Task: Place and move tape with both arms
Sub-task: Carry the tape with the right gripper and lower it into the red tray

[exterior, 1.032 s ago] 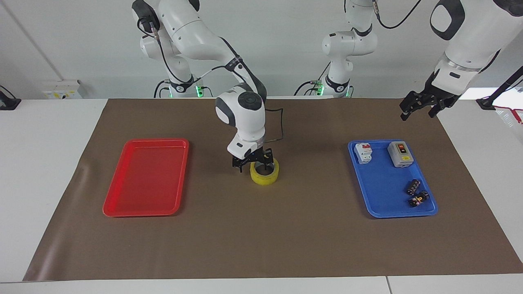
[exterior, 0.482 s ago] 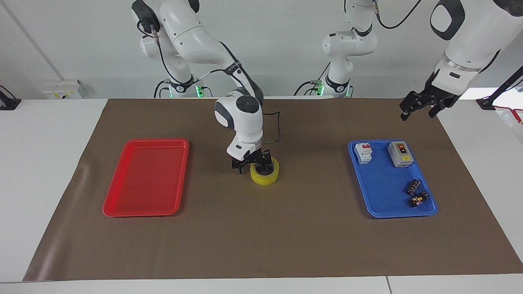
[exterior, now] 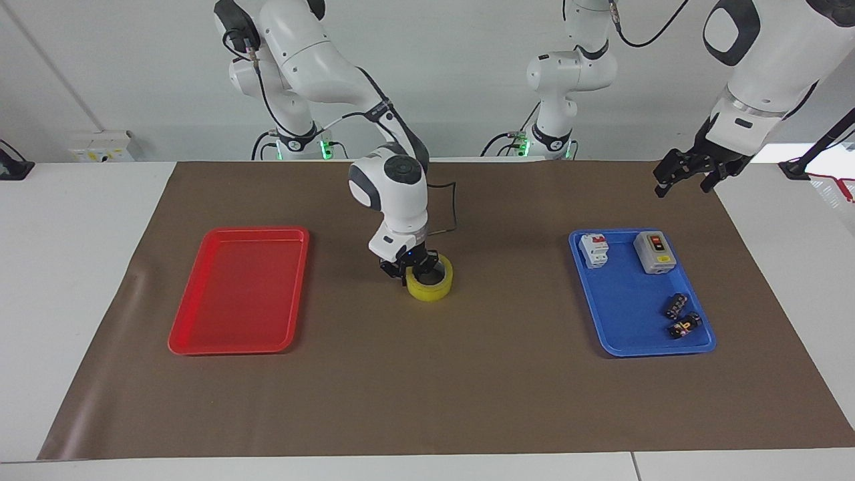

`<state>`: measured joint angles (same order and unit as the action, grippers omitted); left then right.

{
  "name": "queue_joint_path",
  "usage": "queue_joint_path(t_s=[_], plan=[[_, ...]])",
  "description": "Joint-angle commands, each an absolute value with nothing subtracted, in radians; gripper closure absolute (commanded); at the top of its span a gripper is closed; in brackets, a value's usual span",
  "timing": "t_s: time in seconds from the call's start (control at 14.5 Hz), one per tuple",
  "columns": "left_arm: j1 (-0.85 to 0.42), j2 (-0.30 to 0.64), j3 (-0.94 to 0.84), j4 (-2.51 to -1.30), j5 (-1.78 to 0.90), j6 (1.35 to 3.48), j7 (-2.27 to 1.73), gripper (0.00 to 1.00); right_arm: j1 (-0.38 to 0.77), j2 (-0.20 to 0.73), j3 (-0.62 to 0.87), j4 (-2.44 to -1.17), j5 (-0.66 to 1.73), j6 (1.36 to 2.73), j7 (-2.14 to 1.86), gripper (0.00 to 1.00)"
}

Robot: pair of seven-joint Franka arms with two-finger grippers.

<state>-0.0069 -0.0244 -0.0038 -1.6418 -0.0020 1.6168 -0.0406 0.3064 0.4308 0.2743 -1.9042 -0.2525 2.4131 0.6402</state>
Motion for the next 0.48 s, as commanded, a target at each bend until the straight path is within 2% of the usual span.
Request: queue_joint_path(t_s=[0.0, 0.14, 0.41], plan=[[0.002, -0.035, -0.006, -1.646, -0.018, 1.605, -0.029, 0.0, 0.278, 0.419, 0.276, -1.843, -0.275, 2.314, 0.661, 1.0], [0.002, -0.035, -0.005, -1.646, -0.018, 1.605, -0.029, 0.0, 0.226, 0.369, 0.281, -1.775, -0.276, 2.19, 0.65, 1.0], [0.002, -0.035, -0.006, -1.646, -0.018, 1.605, -0.029, 0.0, 0.062, 0.235, 0.284, -1.776, -0.265, 2.057, 0.475, 1.0]])
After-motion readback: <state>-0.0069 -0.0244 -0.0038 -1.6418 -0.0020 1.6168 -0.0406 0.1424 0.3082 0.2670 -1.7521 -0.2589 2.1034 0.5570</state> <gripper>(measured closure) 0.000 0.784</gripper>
